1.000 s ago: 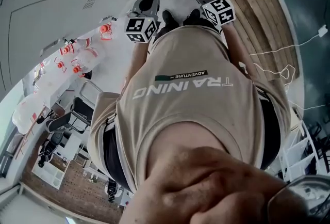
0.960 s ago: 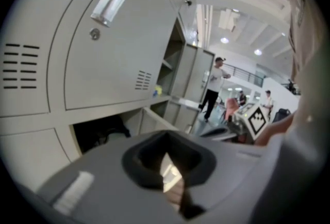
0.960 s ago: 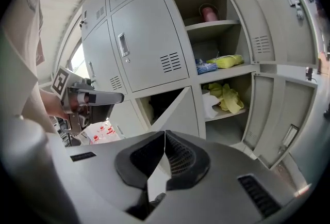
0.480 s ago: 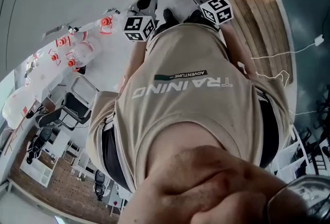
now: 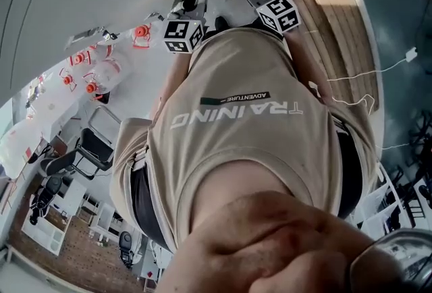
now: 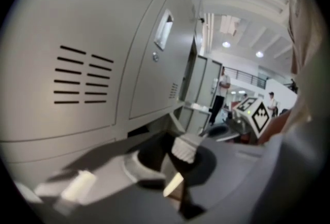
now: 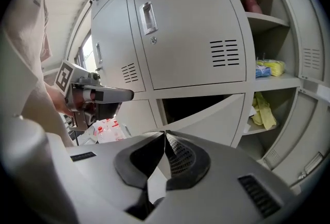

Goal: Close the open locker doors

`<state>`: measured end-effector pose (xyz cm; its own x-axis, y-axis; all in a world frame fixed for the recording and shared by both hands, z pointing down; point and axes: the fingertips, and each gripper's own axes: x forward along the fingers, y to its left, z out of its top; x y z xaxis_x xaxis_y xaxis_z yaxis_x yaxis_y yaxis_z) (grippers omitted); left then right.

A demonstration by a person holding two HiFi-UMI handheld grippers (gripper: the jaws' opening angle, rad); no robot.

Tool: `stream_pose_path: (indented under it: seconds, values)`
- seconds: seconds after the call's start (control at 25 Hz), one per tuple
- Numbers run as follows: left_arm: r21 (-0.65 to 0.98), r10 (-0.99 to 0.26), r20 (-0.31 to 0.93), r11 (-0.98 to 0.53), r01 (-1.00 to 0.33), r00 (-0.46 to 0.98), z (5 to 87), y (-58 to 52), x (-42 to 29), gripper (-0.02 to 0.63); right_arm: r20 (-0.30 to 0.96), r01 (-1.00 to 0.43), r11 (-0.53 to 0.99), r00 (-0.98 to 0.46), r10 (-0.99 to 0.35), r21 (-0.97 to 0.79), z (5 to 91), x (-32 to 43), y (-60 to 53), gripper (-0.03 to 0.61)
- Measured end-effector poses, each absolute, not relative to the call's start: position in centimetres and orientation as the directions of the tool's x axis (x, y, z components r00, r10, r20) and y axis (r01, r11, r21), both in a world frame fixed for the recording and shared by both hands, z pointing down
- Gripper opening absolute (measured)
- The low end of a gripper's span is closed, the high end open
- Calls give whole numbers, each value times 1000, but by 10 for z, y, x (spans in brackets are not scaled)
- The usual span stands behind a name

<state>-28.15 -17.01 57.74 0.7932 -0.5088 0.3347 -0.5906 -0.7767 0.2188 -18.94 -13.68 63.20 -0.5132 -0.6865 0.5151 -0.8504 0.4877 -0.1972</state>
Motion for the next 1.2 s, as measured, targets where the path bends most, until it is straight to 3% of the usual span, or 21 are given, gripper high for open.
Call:
stream_pose_path:
  seconds: [1.2]
  values:
    - [249, -460, 328, -801, -545, 825, 584, -197, -310, 0, 505, -823, 558, -528, -683, -105, 638, -263, -240, 15]
